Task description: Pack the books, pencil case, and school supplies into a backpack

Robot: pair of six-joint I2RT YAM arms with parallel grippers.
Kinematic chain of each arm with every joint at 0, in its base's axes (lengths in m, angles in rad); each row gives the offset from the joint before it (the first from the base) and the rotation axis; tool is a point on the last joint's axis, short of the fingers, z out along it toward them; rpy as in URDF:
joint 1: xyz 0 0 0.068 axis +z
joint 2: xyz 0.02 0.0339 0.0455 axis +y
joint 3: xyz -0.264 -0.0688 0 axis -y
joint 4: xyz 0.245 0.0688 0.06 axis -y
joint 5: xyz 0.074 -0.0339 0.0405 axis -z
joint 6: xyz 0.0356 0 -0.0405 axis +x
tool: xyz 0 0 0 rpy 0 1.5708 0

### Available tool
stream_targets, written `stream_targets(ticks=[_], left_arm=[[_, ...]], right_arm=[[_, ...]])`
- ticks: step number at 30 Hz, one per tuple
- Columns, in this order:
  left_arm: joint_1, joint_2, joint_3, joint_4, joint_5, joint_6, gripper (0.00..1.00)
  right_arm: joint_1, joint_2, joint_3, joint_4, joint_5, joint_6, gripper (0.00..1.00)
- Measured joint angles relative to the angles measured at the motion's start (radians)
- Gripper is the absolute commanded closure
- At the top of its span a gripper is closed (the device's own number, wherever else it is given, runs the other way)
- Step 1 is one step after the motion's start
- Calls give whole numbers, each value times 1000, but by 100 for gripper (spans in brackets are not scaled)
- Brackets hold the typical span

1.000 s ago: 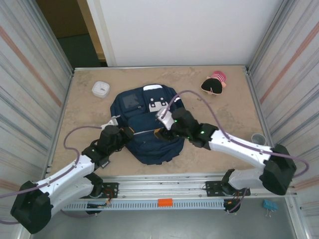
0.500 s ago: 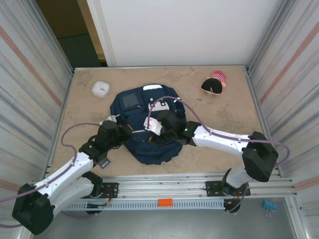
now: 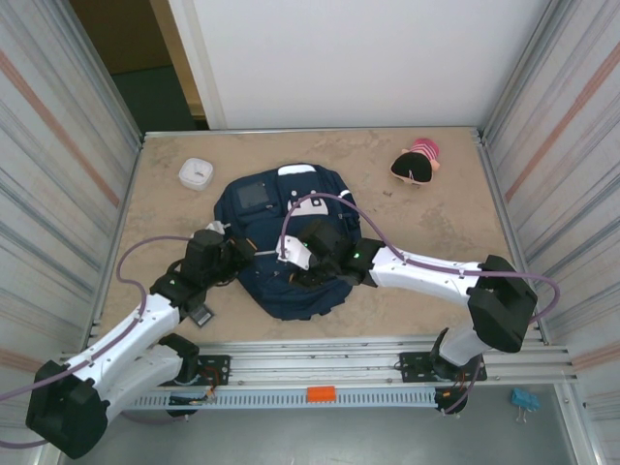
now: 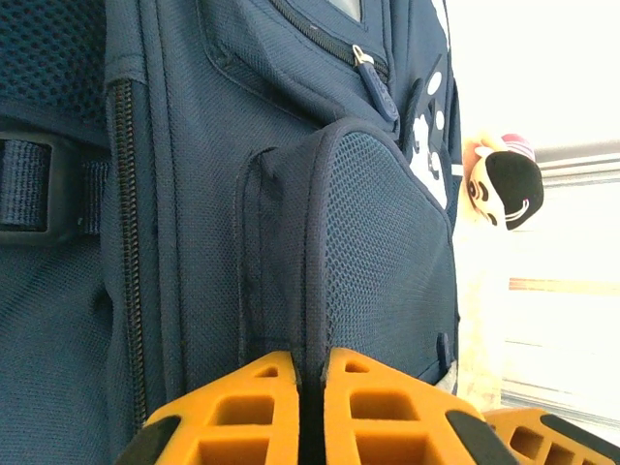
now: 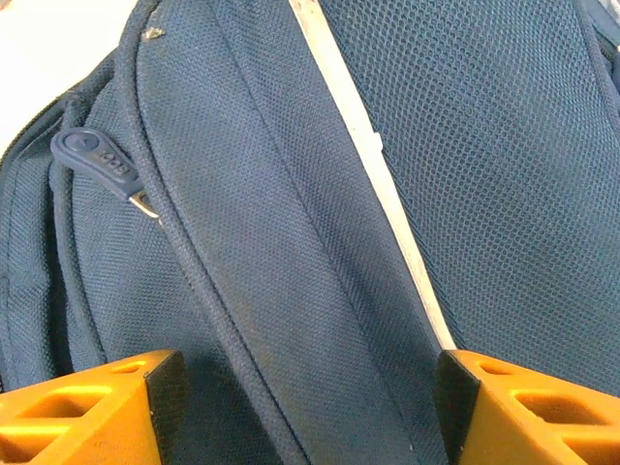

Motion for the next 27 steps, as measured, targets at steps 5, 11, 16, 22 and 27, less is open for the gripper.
stream_targets(ticks=[5,11,16,22,27], left_arm=[[6,0,0,0,12,0,100],[8,-2,10,-4,31,43,66],[4,-14,63,-32,96,146,48],[-87,-53,119,-101,79,293,43],[-200,-85,143,-159,2,402,46]], right_arm=[[-4,20,0,37,38,-10,76],[-23,5,0,44,21,-23,97],[-109,-29,2,40,-74,14,100],[-213,-48,2,27,-217,80,100],[-244,-51,2,21,-297,115,100]])
